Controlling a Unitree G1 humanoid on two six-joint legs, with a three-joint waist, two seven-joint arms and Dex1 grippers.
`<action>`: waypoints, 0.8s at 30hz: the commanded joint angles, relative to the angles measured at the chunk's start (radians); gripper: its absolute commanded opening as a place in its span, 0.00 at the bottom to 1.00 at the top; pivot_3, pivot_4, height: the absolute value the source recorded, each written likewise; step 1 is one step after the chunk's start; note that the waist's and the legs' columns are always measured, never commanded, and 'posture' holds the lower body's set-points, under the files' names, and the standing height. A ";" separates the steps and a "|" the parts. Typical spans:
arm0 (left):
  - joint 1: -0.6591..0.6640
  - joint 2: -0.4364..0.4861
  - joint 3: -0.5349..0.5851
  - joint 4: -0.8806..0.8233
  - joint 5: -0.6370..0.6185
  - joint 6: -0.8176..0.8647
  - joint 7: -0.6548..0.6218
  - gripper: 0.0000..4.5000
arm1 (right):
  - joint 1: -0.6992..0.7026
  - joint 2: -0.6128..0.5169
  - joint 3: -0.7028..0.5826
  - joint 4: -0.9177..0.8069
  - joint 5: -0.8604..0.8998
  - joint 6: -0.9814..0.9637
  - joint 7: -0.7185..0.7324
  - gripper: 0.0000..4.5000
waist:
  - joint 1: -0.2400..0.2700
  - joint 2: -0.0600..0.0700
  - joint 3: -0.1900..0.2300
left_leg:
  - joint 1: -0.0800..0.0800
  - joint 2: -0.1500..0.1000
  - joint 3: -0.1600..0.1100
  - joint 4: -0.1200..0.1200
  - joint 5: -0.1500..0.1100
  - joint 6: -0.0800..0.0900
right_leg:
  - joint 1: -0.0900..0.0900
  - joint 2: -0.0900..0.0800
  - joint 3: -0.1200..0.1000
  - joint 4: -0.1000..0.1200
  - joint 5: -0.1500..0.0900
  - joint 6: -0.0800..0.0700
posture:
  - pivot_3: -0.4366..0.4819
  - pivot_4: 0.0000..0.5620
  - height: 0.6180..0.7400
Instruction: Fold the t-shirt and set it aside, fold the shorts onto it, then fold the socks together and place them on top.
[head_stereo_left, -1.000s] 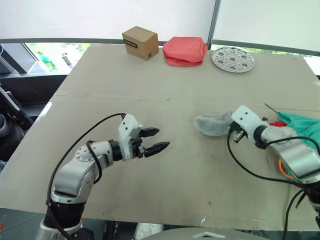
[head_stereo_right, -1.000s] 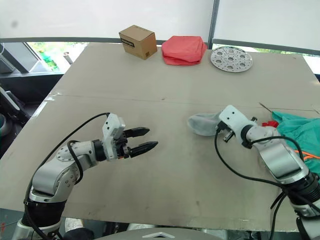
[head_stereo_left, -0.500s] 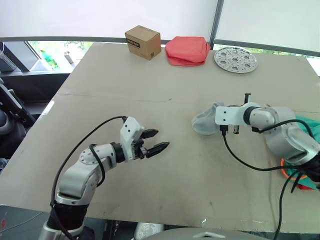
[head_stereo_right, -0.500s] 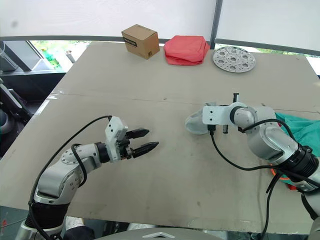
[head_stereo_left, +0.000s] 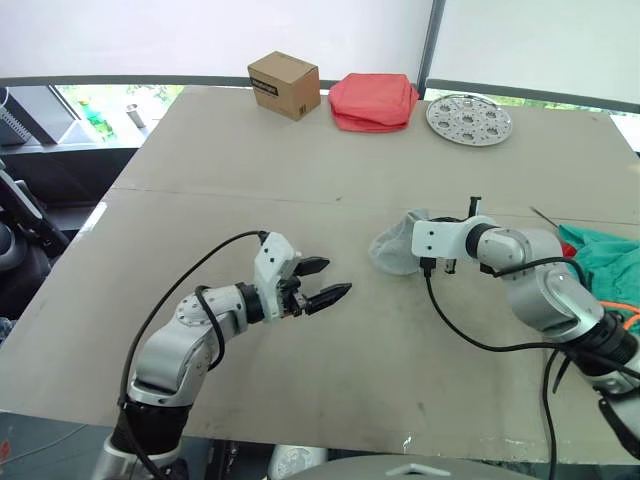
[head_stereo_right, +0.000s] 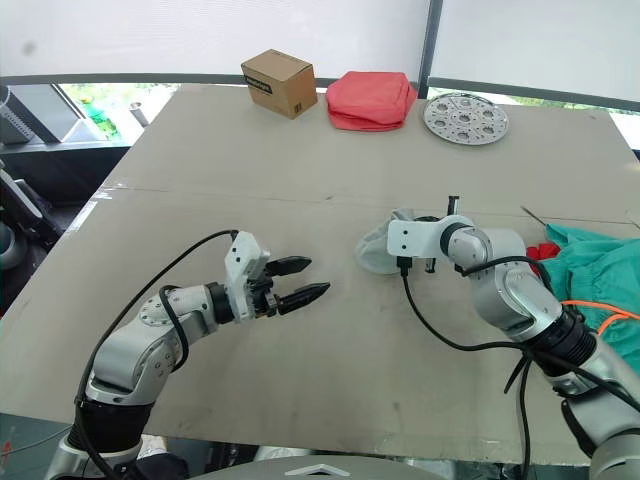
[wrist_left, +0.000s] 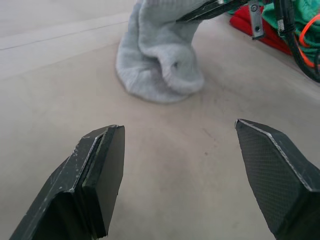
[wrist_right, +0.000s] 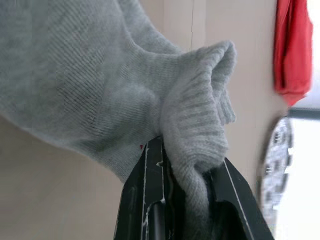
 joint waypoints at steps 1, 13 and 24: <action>-0.014 -0.002 0.006 -0.004 -0.007 -0.008 0.007 0.84 | 0.005 0.058 -0.114 -0.013 0.062 0.134 -0.025 0.00 | -0.001 0.000 0.000 | 0.000 0.000 0.000 0.000 0.000 0.000 | 0.000 0.000 0.000 0.000 0.000 0.000 | 0.48 0.27 1.00; -0.109 -0.173 0.094 -0.001 -0.144 0.268 0.275 0.84 | 0.001 0.432 -0.461 0.026 0.322 0.438 -0.241 0.98 | 0.001 0.000 0.000 | 0.000 -0.001 -0.002 0.000 0.000 0.000 | 0.001 0.000 -0.001 0.001 0.003 -0.003 | 0.48 0.27 1.00; -0.253 -0.357 0.066 0.142 -0.052 0.395 0.555 0.84 | 0.100 0.643 -0.487 -0.108 0.439 0.546 -0.433 0.98 | -0.003 0.000 0.000 | 0.001 -0.001 -0.004 0.000 0.000 0.000 | 0.003 0.002 -0.002 0.001 0.003 -0.003 | 0.48 0.27 1.00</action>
